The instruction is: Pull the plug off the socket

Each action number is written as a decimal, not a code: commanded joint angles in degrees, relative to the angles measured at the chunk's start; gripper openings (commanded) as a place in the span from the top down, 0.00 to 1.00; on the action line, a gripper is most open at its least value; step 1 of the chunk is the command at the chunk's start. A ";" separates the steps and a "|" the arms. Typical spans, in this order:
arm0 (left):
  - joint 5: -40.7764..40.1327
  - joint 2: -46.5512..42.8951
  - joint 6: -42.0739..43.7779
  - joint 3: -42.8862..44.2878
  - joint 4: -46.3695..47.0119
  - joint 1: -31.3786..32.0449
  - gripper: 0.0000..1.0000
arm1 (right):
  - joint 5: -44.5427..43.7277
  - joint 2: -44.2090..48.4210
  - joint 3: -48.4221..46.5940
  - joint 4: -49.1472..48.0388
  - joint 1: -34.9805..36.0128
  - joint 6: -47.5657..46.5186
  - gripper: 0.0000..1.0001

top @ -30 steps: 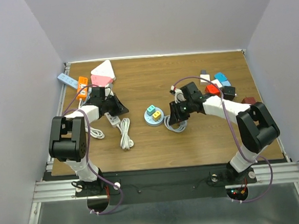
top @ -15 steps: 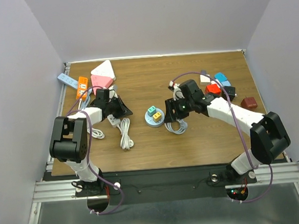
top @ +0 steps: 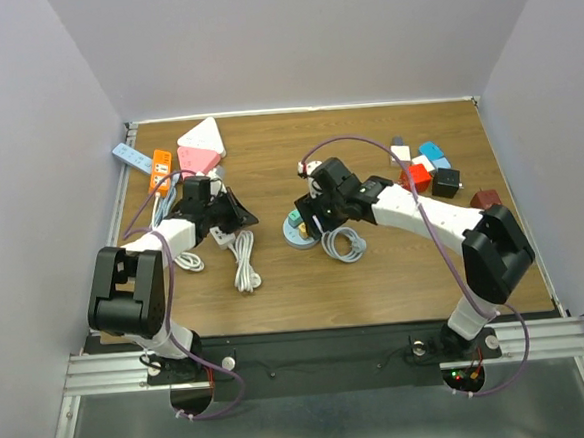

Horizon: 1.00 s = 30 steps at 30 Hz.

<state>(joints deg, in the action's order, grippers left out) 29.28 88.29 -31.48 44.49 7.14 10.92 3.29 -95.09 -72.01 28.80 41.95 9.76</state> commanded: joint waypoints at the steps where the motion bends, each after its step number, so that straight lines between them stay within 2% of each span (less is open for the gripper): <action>1: -0.54 -3.47 -0.94 -1.51 1.30 0.51 1.00 | -6.89 -2.03 -3.05 0.38 2.51 -2.20 0.27; 13: -1.76 -7.60 -2.53 -5.20 2.18 0.51 1.00 | -11.36 -7.47 -5.07 -3.13 5.07 -2.81 0.20; 20: -2.03 -8.75 -3.14 -6.87 2.88 0.51 1.00 | -13.04 -11.08 -7.88 -4.27 5.07 -3.17 0.22; 23: -2.29 -9.27 -3.41 -7.66 3.06 0.60 1.00 | -12.00 -11.43 -7.89 -5.59 5.07 -2.55 0.29; 26: -2.03 -9.10 -3.67 -8.36 3.67 0.60 1.00 | -10.07 -12.40 -8.41 -6.38 5.07 -2.38 0.40; 27: -2.03 -9.10 -3.85 -8.54 3.76 0.60 1.00 | -10.06 -12.58 -8.50 -6.38 5.07 -2.20 0.50; 30: -1.77 -9.19 -3.94 -8.81 4.20 0.60 1.00 | -9.62 -12.67 -8.15 -6.30 5.07 -1.24 0.69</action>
<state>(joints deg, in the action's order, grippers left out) 27.20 81.10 -35.11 36.42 8.99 11.20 -7.51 -107.28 -78.00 25.58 46.70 7.53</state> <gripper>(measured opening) 0.018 0.468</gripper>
